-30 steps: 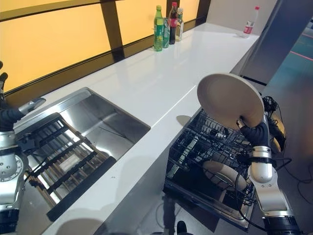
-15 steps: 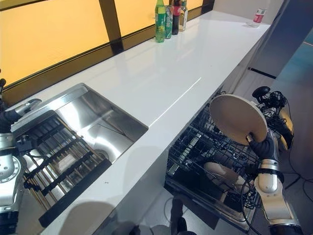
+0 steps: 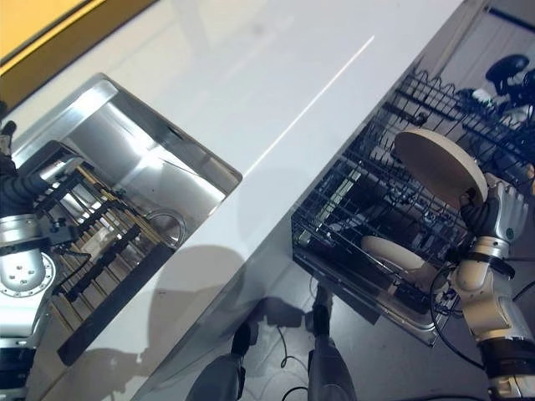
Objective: Pick up plates and place into dishwasher.
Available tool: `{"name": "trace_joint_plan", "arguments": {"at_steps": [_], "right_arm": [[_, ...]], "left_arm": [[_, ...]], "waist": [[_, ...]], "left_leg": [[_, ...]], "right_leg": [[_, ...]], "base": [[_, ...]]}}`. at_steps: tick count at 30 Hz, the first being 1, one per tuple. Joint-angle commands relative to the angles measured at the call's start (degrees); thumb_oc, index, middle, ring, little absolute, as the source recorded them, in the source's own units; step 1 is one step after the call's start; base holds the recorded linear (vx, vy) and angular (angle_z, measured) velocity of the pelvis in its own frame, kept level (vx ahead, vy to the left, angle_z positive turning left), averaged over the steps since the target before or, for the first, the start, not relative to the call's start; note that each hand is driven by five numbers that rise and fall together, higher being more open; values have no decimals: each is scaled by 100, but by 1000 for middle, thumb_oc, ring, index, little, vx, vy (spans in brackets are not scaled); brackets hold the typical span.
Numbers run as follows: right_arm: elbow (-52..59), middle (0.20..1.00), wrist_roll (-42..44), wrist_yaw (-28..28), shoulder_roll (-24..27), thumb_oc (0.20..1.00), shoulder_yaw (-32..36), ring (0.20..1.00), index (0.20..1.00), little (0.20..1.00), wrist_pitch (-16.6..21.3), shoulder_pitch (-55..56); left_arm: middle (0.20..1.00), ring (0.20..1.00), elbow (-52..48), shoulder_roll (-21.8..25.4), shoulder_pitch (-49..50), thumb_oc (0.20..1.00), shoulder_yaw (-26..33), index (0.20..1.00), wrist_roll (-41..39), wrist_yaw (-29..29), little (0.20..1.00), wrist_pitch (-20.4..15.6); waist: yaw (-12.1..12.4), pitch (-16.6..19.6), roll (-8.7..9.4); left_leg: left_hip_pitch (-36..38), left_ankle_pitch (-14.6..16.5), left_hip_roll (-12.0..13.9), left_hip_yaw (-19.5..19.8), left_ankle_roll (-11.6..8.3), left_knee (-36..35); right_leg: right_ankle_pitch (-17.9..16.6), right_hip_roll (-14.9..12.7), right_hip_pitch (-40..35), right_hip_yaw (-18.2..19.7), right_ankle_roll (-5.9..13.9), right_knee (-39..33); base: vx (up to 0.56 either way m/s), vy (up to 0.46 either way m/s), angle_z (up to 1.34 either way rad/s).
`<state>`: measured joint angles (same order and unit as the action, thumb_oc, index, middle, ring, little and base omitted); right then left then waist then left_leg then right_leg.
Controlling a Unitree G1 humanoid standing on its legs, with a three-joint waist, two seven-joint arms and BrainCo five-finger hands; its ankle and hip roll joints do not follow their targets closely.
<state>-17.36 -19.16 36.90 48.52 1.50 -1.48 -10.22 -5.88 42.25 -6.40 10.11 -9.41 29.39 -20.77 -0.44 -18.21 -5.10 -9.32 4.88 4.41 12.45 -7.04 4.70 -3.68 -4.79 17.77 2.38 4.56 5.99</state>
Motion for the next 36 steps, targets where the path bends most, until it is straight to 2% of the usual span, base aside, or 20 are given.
{"name": "trace_joint_plan", "arguments": {"at_steps": [1, 7, 11, 17, 24, 31, 36], "right_arm": [[69, 200, -382, 152, 744, 200, -408, 200, 200, 200, -41, -453], [-441, 200, -468, -82, 909, 200, -1178, 200, 200, 200, -241, -1000], [-617, 200, -377, -222, 914, 200, -1504, 200, 200, 200, -164, -1290], [-462, 200, -525, -535, 845, 200, -1623, 200, 200, 200, -303, -1526], [-1251, 200, -26, -1093, 693, 200, -2106, 200, 200, 200, -555, -1968], [-2238, 200, 504, -1135, 487, 200, -2362, 200, 200, 200, -937, -2403], [-2274, 200, 641, -1203, 384, 200, -2379, 200, 200, 200, -1138, -2448]], "left_arm": [[1000, 1000, 127, 87, -454, 1000, -275, 1000, 238, 369, 1000, -340], [1000, 1000, 64, 140, -683, 1000, -505, 1000, 377, 671, 1000, -276], [1000, 1000, 96, 235, -821, 1000, -585, 1000, 361, 777, 1000, -220], [1000, 1000, 90, 239, -963, 1000, -644, 1000, 454, 825, 1000, -180], [1000, 1000, 112, 344, -1248, 1000, -780, 1000, 394, 804, 1000, -93], [1000, 1000, 95, 415, -1485, 1000, -907, 1000, 309, 764, 1000, -6], [1000, 1000, 90, 468, -1601, 1000, -957, 1000, 292, 742, 1000, 37]], "waist": [[-21, 247, -168], [33, 50, -287], [47, -65, -355], [49, -222, -422], [143, -363, -518], [256, -472, -613], [286, -517, -612]], "left_leg": [[-207, -606, 302, 78, -126, -437], [-478, -693, 249, -33, -103, -442], [-592, -738, 238, -107, -96, -461], [-828, -805, 199, -146, -54, -433], [-1020, -857, 162, -198, -36, -338], [-1193, -878, 121, -157, 8, -206], [-1269, -906, 127, -129, 23, -163]], "right_leg": [[891, -228, 630, 126, 419, 1369], [896, -298, 846, 112, 365, 1407], [904, -325, 920, 76, 347, 1404], [925, -302, 1107, 100, 316, 1501], [967, -306, 1226, 25, 262, 1619], [974, -317, 1268, -45, 207, 1671], [981, -280, 1247, -90, 180, 1668]], "base": [[-59, 15, -5], [-63, -8, -5], [-28, -17, -2], [-46, -39, -1], [-17, -16, 1], [-22, -48, 1], [-10, -52, 4]]}}
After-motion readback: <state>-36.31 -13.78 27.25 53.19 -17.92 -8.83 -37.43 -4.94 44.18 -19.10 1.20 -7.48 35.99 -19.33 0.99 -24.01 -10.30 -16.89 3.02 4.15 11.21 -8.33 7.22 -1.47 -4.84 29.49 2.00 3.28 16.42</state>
